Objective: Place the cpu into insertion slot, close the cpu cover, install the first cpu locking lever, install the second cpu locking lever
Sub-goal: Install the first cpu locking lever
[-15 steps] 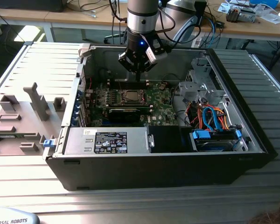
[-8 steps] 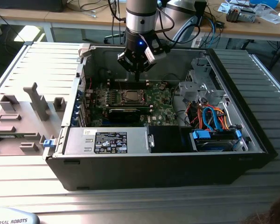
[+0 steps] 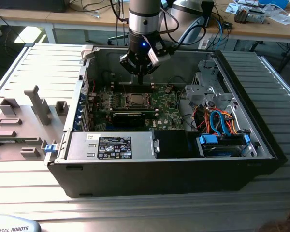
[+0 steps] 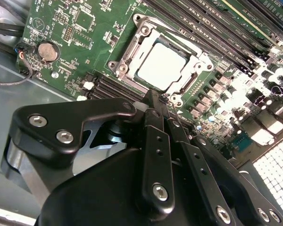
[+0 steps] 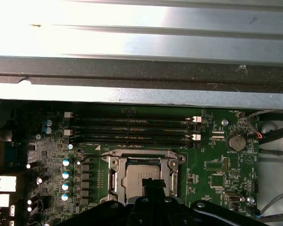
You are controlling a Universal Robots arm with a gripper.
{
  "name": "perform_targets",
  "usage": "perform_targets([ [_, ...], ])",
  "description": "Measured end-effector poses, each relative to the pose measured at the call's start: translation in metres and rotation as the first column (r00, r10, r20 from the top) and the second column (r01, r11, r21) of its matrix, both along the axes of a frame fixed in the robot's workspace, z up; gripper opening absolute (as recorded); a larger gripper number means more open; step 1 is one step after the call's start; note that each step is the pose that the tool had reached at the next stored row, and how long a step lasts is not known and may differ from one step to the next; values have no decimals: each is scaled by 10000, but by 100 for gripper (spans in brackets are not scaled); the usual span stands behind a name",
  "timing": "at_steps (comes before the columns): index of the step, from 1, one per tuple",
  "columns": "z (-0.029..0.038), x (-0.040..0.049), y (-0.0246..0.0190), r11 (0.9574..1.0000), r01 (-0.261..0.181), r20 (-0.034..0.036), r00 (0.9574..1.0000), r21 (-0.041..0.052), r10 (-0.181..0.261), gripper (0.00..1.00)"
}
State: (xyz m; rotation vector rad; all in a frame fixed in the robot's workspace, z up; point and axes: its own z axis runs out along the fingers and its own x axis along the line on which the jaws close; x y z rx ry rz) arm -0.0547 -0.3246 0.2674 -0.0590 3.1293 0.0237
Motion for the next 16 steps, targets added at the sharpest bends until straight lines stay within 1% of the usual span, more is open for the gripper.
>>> perform_targets([
  [4,0,-6,0,10000,0,0,10000,-1,0,11],
  [8,0,-37,0,10000,0,-1,10000,0,0,11],
  [16,-1,-65,0,10000,0,0,10000,0,0,11],
])
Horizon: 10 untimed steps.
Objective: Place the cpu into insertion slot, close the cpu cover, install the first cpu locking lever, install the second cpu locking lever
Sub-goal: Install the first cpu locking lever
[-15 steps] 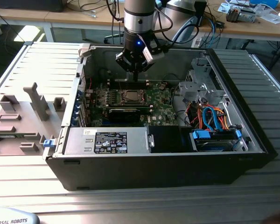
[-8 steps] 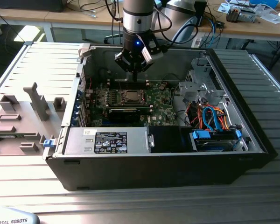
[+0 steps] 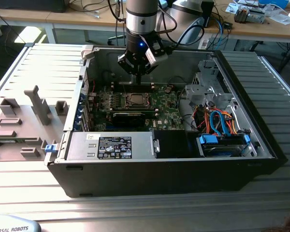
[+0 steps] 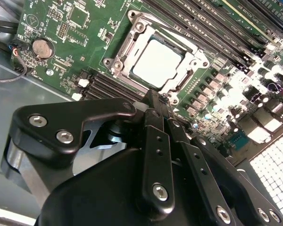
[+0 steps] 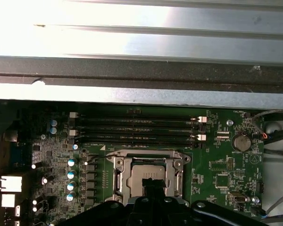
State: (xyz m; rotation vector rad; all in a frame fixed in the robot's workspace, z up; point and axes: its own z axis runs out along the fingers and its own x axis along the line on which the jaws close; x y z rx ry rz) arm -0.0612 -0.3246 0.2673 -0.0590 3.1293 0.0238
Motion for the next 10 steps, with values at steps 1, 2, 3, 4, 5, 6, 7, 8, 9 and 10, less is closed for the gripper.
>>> perform_targets([
  [1,0,-2,0,10000,0,0,10000,0,0,11],
  [2,0,-6,0,10000,0,0,10000,-1,0,11],
  [3,0,-7,0,10000,-1,0,10000,0,1,11],
  [4,-3,-16,0,10000,-1,-1,10000,0,1,11],
  [5,-7,-28,0,10000,-1,-1,10000,-1,1,11],
  [6,-7,-29,0,10000,-1,0,10000,0,1,11],
  [7,-8,-29,0,10000,-1,0,10000,-1,1,11],
  [8,-8,-29,0,10000,-1,-1,10000,0,1,11],
  [9,-8,-29,0,10000,-1,-1,10000,-1,1,11],
  [10,-10,-33,0,10000,0,0,10000,0,0,11],
])
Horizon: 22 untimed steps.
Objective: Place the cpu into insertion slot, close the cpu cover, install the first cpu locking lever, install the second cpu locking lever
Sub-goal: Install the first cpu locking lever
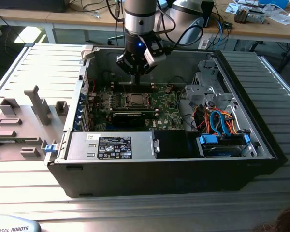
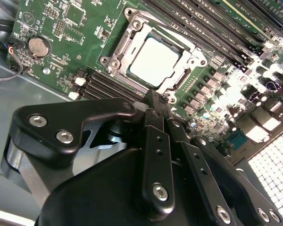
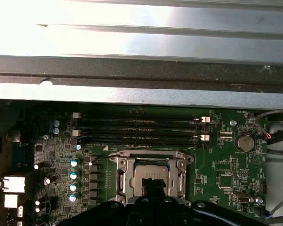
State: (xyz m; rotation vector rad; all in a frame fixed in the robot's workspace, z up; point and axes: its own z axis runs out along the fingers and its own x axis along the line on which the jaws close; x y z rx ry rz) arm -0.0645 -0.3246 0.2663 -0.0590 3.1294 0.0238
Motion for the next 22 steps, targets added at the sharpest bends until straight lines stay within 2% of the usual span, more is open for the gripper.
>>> perform_targets([
  [22,-18,-34,0,10000,0,0,10000,-1,0,11],
])
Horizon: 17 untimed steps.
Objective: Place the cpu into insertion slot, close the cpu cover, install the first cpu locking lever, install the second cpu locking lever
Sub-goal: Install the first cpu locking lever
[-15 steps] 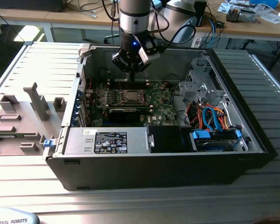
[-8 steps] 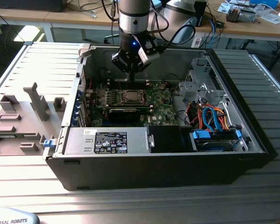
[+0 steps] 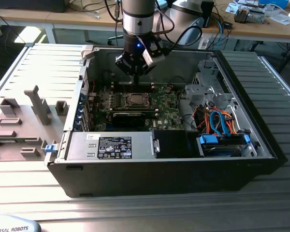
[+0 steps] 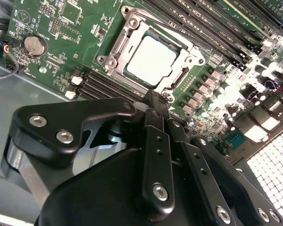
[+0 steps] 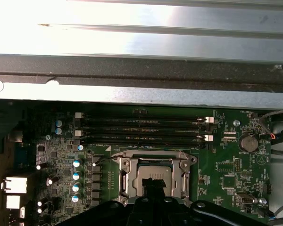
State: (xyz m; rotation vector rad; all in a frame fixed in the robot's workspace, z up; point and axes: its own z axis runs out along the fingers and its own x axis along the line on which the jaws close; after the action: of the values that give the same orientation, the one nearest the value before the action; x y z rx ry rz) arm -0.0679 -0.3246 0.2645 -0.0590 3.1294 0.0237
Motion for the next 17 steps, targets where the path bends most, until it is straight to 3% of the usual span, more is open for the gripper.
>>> perform_targets([
  [17,-3,-60,0,10000,0,1,10000,0,0,11],
])
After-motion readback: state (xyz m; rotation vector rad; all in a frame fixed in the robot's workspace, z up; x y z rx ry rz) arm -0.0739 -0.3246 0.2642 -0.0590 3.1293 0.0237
